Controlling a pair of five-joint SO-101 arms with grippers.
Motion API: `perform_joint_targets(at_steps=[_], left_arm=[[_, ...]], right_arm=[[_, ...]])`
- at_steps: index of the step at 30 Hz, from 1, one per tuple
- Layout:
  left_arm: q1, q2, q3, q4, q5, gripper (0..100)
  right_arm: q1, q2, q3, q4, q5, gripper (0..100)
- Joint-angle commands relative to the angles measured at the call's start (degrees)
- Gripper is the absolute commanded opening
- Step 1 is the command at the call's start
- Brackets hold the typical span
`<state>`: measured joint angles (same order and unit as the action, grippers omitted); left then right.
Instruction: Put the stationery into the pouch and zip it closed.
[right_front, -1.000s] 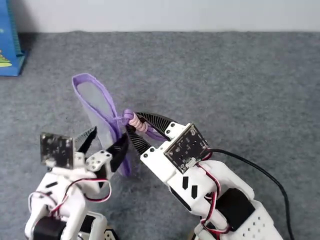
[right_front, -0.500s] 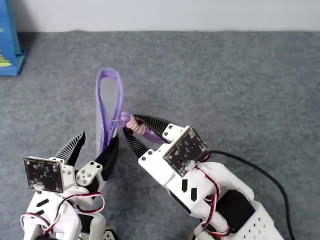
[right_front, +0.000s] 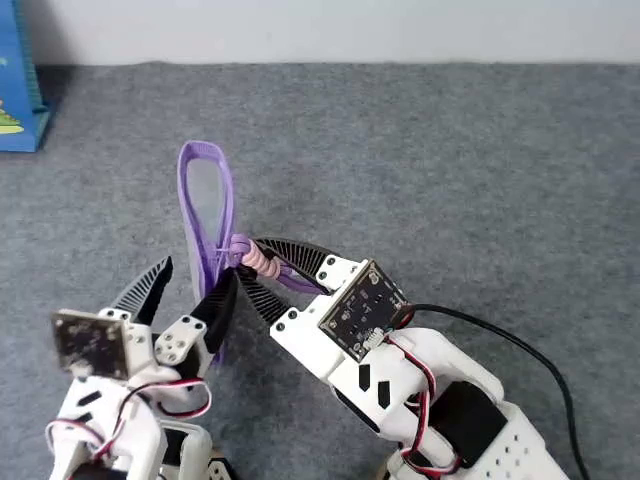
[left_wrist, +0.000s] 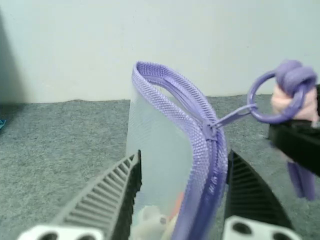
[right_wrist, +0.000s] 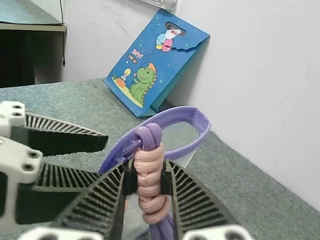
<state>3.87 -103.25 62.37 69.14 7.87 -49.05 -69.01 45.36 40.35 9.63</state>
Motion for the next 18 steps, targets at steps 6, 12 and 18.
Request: perform_joint_targets(at_steps=[6,12,18], left_arm=[[0.09,1.05,1.27,-2.90,-3.43,9],[0.09,1.05,-0.31,-2.37,-3.43,1],[0.09,1.05,-4.62,2.02,-3.08,1]], right_arm=[[-0.31,-0.84,-4.31,-0.40,-1.85,0.8],[2.15,-0.75,-4.31,-1.27,-2.37,0.8],[6.02,-0.57,-0.09,-10.51,-2.37,0.8]])
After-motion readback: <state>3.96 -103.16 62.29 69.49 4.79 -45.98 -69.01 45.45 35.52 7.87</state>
